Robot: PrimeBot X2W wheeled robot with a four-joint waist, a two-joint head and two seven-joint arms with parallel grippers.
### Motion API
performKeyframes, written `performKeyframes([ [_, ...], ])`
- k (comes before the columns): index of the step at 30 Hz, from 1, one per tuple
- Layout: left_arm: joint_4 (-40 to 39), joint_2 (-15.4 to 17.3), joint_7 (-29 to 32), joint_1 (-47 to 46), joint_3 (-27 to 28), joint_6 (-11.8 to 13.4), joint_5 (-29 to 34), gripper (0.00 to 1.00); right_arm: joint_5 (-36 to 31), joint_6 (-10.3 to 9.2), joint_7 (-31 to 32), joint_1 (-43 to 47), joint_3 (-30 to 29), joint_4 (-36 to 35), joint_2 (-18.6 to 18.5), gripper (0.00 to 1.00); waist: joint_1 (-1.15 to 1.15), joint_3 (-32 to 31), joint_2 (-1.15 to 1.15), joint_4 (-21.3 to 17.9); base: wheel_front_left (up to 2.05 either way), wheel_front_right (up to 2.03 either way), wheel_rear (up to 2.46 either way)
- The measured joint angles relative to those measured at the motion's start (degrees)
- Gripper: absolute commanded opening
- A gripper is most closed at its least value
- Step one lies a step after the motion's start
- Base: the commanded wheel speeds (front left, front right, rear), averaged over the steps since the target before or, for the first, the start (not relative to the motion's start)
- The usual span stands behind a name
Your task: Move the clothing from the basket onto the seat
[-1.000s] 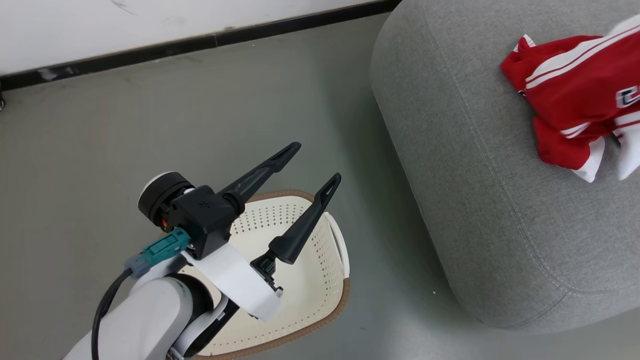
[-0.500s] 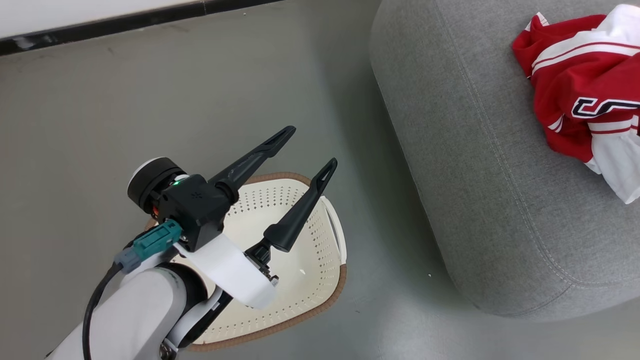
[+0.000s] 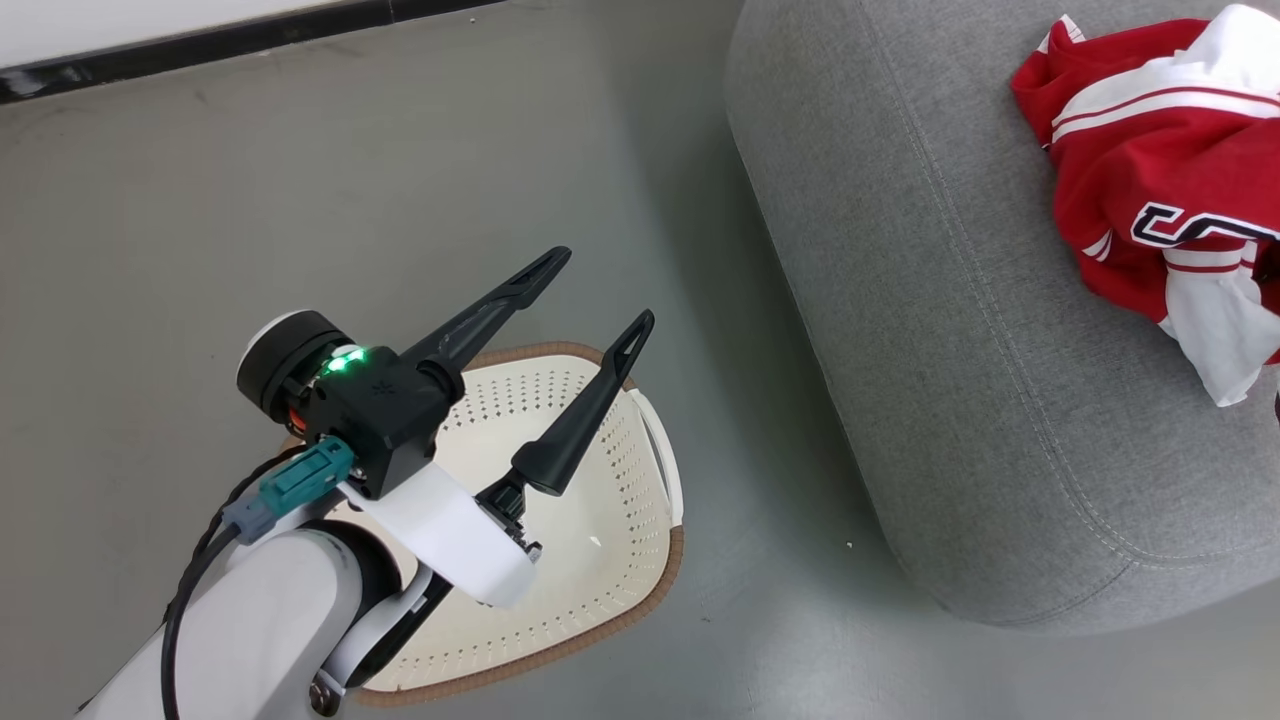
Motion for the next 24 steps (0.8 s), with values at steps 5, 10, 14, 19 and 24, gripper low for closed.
performKeyframes([
  [5, 0.47, -0.03, -0.44, 0.02, -0.23, 0.00, -0.01, 1.00, -0.15, 0.00, -0.75, -0.16, -0.03, 0.24, 0.00, 1.00, 0.00, -0.44, 0.00, -0.26, 0.00, 0.00, 0.00],
  [10, 1.24, -0.21, -1.03, 0.19, -0.37, -0.02, -0.07, 1.00, 0.02, 0.00, -1.51, -0.15, -0.13, 0.78, -0.02, 1.00, 0.00, -1.20, 0.00, -0.59, 0.00, 0.00, 0.00],
  [14, 1.85, -0.48, -1.80, 0.48, -0.49, -0.04, -0.11, 1.00, 0.70, 0.00, -2.32, 0.01, -0.38, 0.99, -0.44, 1.00, 0.00, -1.89, 0.00, -0.86, 0.00, 0.00, 0.00],
  [19, 2.36, -1.12, -2.56, 0.75, -0.64, -0.05, -0.36, 1.00, 1.40, 0.00, -3.34, 1.58, -0.36, 0.73, -0.31, 1.00, 0.00, -2.82, 0.00, -1.36, 0.00, 0.00, 0.00],
  [24, 3.08, -1.25, -3.08, 1.76, -0.66, -0.08, -0.62, 1.00, 2.34, 0.00, -4.20, 5.20, -0.40, 0.38, 0.57, 1.00, 0.00, -3.71, 0.00, -2.03, 0.00, 0.00, 0.00],
])
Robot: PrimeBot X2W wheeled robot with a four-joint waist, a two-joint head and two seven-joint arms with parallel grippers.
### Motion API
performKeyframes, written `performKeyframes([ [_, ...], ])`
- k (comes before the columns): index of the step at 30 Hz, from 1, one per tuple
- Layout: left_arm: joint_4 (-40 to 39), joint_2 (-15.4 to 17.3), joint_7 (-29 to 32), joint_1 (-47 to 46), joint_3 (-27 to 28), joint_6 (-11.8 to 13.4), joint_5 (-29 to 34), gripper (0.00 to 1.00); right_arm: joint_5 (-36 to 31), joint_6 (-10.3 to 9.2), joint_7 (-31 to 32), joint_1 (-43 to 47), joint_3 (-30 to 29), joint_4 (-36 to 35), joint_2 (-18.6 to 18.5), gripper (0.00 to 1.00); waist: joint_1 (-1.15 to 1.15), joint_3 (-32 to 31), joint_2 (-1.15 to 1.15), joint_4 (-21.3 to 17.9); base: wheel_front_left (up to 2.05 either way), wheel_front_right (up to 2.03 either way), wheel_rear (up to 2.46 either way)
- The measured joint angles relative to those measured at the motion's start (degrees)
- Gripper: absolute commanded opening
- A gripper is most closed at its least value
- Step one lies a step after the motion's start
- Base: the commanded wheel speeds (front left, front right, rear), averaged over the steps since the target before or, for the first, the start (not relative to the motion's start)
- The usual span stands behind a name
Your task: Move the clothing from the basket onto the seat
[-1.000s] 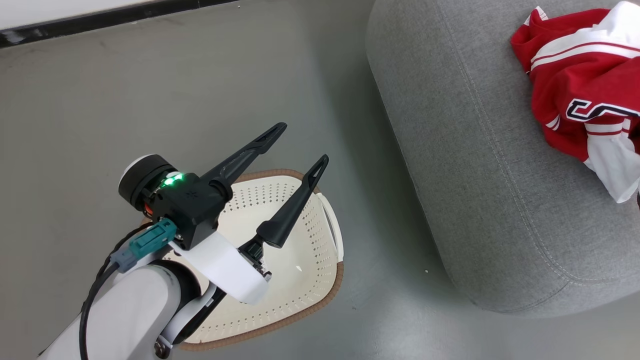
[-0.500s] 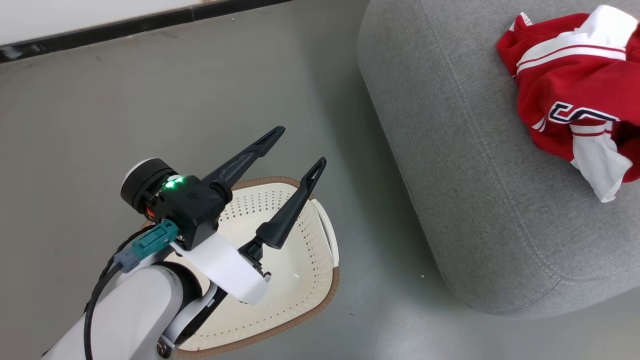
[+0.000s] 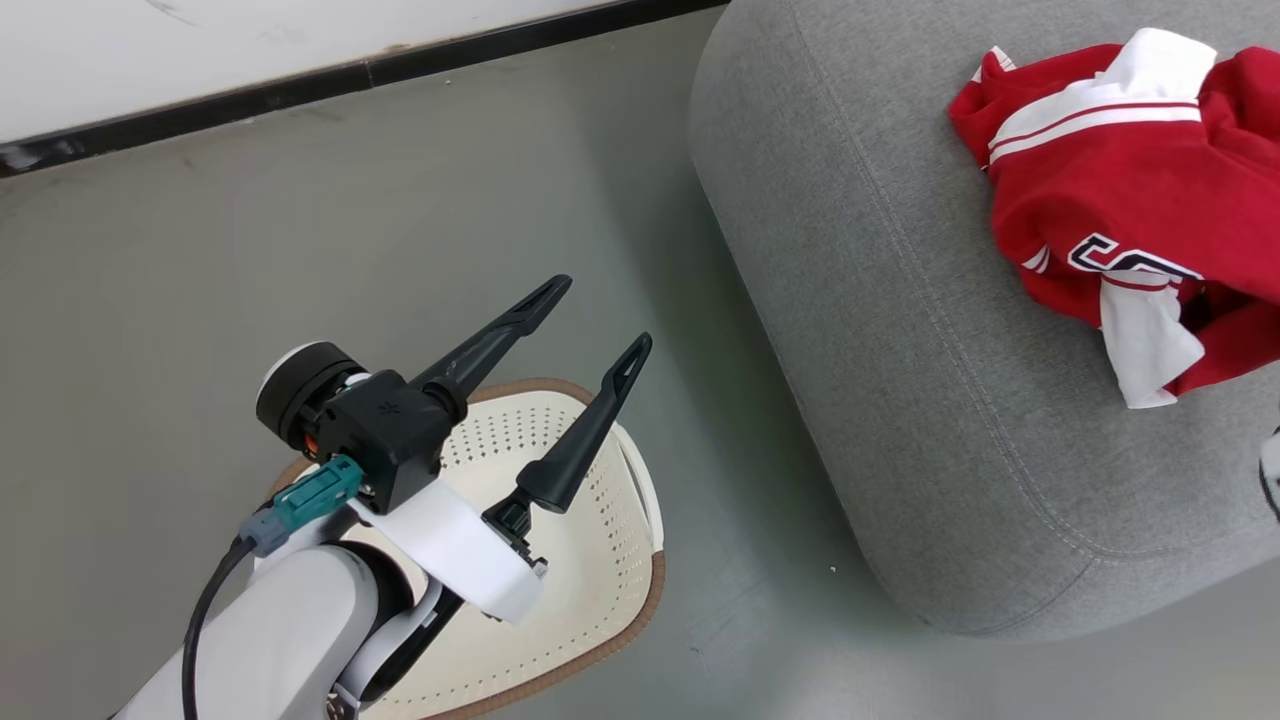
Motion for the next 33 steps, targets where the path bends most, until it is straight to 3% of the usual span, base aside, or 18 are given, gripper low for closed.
performKeyframes([
  [17, 2.46, -0.27, -3.01, 2.44, 0.74, 0.20, -1.04, 1.00, 0.07, 0.00, -1.08, 7.14, 3.79, -4.67, 3.18, 1.00, 0.00, -2.91, 0.00, -1.59, 0.00, 0.00, 0.00],
  [33, 3.82, -1.07, -6.04, 6.15, 2.24, 2.19, -1.70, 1.00, -3.12, 0.00, -1.58, 8.21, 10.42, -15.40, 5.01, 1.00, 0.00, -5.83, 0.00, 0.81, 0.00, 0.00, 0.00],
])
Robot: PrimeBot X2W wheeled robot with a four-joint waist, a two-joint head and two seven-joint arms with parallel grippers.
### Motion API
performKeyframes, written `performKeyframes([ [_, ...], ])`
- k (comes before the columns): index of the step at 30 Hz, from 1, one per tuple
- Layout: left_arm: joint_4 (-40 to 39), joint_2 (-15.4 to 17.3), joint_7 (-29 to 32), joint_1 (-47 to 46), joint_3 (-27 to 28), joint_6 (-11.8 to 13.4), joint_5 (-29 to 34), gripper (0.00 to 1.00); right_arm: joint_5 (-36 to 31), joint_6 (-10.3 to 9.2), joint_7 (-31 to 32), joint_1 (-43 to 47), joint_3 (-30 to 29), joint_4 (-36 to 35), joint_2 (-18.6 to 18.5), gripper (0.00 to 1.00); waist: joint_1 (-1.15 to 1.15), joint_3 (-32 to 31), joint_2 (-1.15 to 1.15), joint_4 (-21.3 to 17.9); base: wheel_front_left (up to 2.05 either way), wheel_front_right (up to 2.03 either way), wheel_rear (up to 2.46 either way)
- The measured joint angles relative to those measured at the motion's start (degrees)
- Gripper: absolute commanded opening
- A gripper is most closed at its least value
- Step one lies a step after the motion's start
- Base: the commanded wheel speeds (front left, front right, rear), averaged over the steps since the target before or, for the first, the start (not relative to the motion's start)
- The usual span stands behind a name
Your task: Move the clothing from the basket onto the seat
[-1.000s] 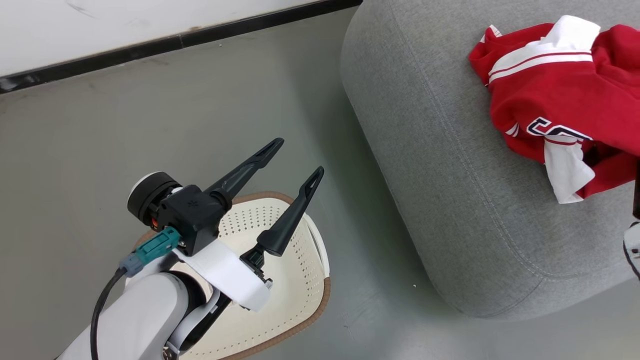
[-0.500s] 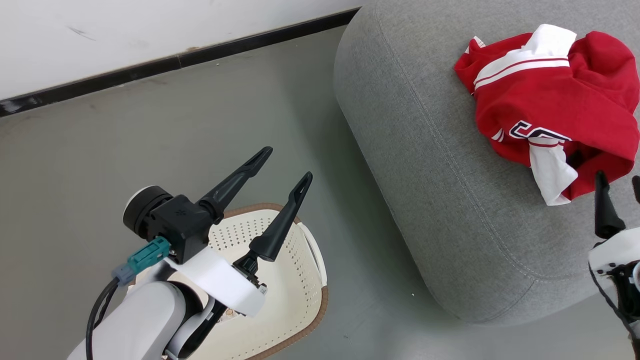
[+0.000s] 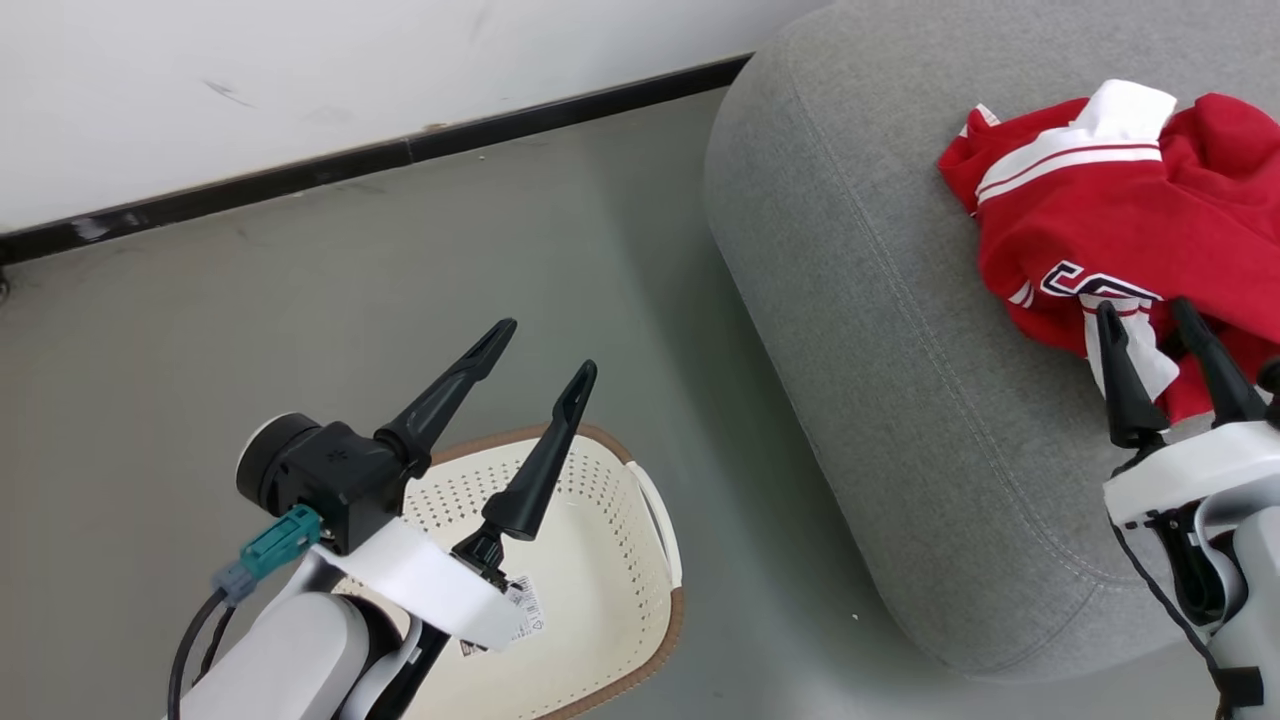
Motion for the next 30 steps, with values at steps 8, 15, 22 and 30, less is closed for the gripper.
performKeyframes([
  [8, 0.70, -0.43, -1.49, 2.69, 1.96, 1.63, -0.91, 1.00, -3.20, 0.00, -0.25, -0.25, 1.54, -3.67, 0.18, 1.00, 0.00, -1.50, 0.00, 2.52, 0.00, 0.00, 0.00],
  [15, 1.81, -0.78, -2.35, 5.66, 4.41, 4.37, -1.34, 1.00, -4.00, 0.00, -0.41, -0.56, 2.93, -5.80, 1.33, 1.00, 0.00, -2.90, 0.00, 5.22, 0.00, 0.00, 0.00],
  [22, 3.81, -1.03, -2.64, 8.32, 7.60, 7.48, -1.71, 1.00, -5.12, 0.00, -0.41, -1.37, 4.32, -7.83, 3.18, 1.00, 0.00, -4.71, 0.00, 8.40, 0.00, 0.00, 0.00],
  [30, 5.45, -1.05, -2.93, 10.57, 9.13, 9.79, -0.45, 1.00, -7.13, 0.00, -0.41, -1.47, 4.14, -8.95, 4.94, 1.00, 0.00, -6.84, 0.00, 11.34, 0.00, 0.00, 0.00],
])
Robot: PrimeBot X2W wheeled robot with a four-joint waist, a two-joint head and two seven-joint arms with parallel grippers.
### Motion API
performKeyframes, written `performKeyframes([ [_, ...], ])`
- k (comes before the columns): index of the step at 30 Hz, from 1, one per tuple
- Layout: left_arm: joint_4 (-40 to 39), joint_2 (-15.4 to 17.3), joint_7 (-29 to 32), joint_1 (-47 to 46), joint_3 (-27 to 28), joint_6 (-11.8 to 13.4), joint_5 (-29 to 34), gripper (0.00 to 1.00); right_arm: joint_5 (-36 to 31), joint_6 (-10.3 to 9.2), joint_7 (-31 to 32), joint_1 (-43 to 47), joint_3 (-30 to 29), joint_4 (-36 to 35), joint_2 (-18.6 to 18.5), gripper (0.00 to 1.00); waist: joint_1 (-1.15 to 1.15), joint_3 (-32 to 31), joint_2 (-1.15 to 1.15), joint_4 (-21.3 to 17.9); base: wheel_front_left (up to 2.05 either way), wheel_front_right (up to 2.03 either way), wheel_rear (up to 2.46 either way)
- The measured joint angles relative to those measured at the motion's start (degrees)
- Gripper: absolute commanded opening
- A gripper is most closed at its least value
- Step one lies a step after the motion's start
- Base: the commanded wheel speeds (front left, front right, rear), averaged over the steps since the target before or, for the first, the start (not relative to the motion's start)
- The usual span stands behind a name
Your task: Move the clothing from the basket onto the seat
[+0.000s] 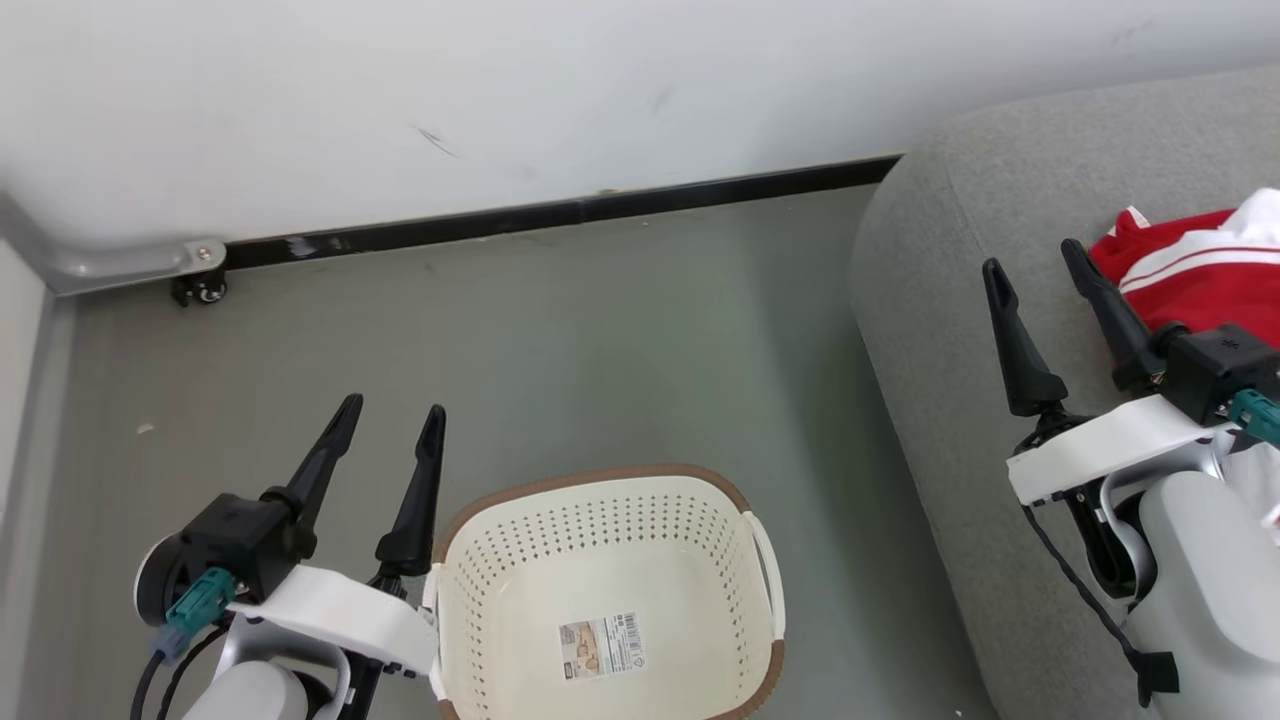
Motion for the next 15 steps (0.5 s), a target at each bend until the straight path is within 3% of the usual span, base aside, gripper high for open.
performKeyframes([
  [15, 0.97, -1.77, -0.05, 3.72, 3.86, 3.30, 1.38, 1.00, -4.61, 0.00, 0.00, 4.19, -1.78, -0.44, 3.76, 1.00, 0.00, -4.24, 0.00, 4.29, 0.00, 0.00, 0.00],
])
